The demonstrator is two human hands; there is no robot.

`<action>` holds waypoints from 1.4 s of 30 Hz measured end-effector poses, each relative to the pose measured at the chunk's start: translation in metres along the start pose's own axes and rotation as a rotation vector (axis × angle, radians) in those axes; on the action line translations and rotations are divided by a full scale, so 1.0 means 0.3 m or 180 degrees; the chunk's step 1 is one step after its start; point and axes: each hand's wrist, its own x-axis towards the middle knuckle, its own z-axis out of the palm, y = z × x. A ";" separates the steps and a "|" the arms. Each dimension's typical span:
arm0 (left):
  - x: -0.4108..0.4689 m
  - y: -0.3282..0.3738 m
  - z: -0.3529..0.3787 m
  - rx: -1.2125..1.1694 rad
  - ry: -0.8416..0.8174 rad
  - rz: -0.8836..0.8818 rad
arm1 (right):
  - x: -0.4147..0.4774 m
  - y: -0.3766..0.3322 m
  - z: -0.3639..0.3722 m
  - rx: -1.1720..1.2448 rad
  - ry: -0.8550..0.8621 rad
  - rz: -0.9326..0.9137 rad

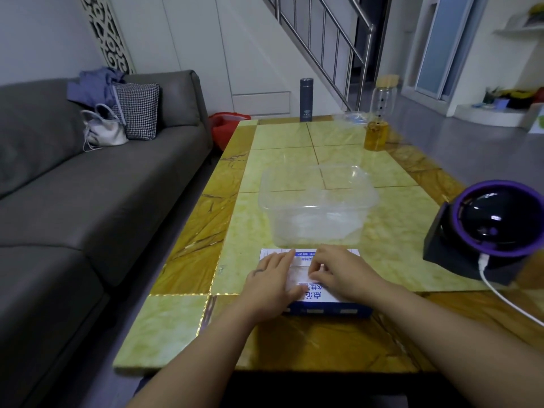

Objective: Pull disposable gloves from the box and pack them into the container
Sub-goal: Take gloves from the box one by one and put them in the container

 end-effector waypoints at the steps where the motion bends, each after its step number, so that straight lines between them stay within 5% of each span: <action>1: 0.000 0.001 0.000 -0.0015 0.0003 0.0001 | -0.006 -0.007 -0.003 -0.0066 -0.0082 -0.0104; 15: -0.002 0.004 0.004 -0.0024 0.0011 -0.0033 | 0.004 -0.041 0.002 0.0164 0.0018 0.0463; 21: -0.004 0.005 0.001 -0.0173 0.0020 -0.0046 | -0.018 -0.060 -0.016 0.0241 -0.0064 0.0016; 34: 0.005 -0.004 0.015 -0.0257 0.0066 0.0018 | 0.024 -0.103 -0.325 0.1167 0.1827 -0.0074; 38: 0.012 0.010 -0.030 -0.0842 0.0111 -0.0084 | -0.003 -0.141 -0.452 0.1089 0.1299 -0.0176; 42: -0.025 0.068 -0.215 -0.2856 -0.0009 -0.0003 | -0.035 -0.157 -0.496 0.1304 0.1068 -0.0191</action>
